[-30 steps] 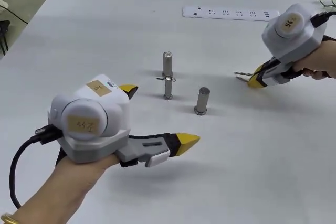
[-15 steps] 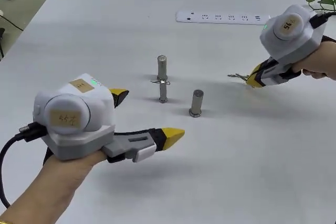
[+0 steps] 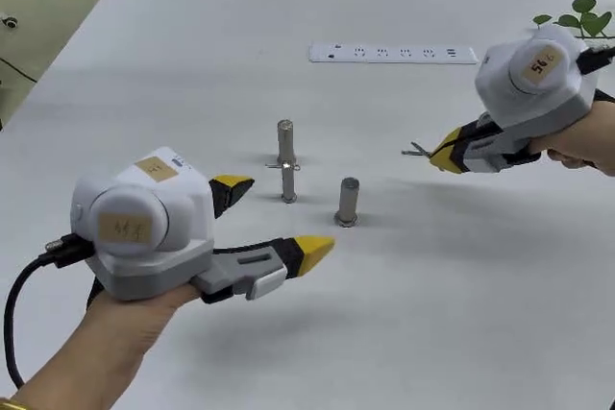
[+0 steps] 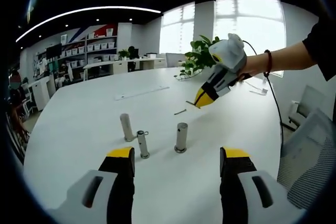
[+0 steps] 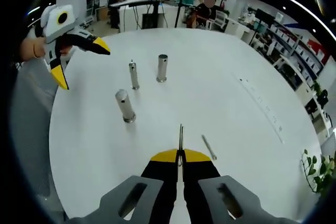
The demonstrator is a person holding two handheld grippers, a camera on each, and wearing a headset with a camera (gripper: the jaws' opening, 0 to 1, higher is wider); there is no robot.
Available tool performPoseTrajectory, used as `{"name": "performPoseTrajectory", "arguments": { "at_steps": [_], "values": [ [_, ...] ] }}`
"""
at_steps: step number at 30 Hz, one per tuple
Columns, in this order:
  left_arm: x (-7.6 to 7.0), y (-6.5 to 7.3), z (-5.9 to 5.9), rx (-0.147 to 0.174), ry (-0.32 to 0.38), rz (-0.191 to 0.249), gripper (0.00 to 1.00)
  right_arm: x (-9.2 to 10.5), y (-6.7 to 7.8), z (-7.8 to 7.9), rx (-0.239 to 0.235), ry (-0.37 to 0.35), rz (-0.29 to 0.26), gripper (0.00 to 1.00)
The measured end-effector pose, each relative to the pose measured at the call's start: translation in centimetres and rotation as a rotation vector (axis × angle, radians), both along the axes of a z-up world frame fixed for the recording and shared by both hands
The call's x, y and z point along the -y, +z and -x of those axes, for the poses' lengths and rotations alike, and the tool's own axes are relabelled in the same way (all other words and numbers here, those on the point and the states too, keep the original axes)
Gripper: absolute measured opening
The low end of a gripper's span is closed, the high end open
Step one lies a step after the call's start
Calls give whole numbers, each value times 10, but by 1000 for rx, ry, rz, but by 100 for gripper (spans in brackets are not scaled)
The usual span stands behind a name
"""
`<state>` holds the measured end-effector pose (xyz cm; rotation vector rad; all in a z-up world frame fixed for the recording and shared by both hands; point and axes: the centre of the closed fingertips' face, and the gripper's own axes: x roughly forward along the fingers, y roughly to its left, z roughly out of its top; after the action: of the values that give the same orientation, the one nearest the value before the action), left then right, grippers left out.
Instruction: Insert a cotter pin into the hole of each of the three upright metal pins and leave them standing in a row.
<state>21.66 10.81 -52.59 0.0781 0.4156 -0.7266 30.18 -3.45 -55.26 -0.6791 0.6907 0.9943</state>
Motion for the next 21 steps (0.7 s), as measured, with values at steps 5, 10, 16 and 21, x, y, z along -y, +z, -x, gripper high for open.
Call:
{"name": "performPoseTrajectory", "arguments": {
  "at_steps": [5, 10, 16, 21],
  "values": [
    [5, -4, -1, -26, -33, -25, 56, -13, 7, 15, 20, 51, -27, 0],
    [14, -1, 1, -53, -65, 13, 44, -25, 10, 32, 2, 99, -50, 0],
    [27, 5, 1, -65, -87, 44, 38, -40, 13, 50, 21, 171, -49, 0],
    [33, 5, -1, -91, -86, 61, 33, -51, 13, 63, 38, 233, -36, 0]
  ]
}}
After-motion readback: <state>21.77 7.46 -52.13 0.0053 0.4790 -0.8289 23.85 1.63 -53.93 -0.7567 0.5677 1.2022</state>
